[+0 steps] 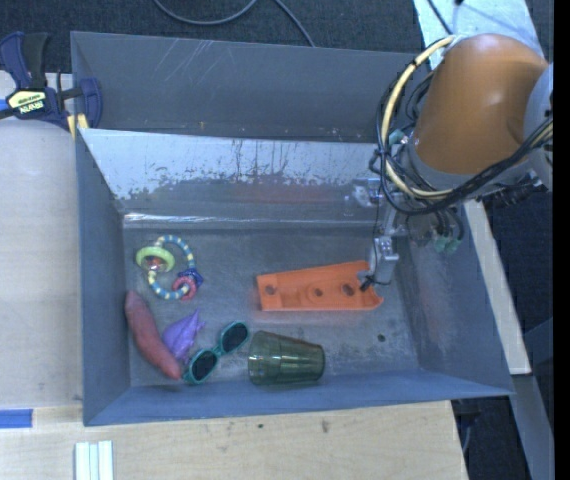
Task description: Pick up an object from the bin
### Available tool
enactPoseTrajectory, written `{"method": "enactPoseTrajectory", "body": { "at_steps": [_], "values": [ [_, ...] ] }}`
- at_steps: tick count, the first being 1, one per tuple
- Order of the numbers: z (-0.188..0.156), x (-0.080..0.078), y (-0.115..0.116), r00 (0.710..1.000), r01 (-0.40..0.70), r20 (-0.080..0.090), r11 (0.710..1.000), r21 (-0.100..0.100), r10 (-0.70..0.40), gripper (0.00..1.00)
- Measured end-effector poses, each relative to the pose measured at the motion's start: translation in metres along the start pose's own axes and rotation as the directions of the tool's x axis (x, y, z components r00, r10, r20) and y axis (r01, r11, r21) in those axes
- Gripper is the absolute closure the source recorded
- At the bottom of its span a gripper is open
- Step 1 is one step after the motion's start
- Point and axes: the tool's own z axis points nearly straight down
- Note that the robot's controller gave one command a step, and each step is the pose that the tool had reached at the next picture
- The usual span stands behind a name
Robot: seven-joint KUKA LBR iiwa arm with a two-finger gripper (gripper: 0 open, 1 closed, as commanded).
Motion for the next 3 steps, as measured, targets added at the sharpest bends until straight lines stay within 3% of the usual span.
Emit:
{"method": "enactPoseTrajectory", "body": {
  "at_steps": [1,2,3],
  "values": [
    [-0.005,-0.001,0.0,1.0,0.0,0.009,1.0,0.0,0.0,0.0],
    [0.058,-0.01,0.0,0.999,0.033,0.012,0.999,0.001,-0.033,0.0],
    [0.11,-0.009,0.001,0.999,0.038,0.003,0.999,0.0,-0.038,0.0]
  ]
}}
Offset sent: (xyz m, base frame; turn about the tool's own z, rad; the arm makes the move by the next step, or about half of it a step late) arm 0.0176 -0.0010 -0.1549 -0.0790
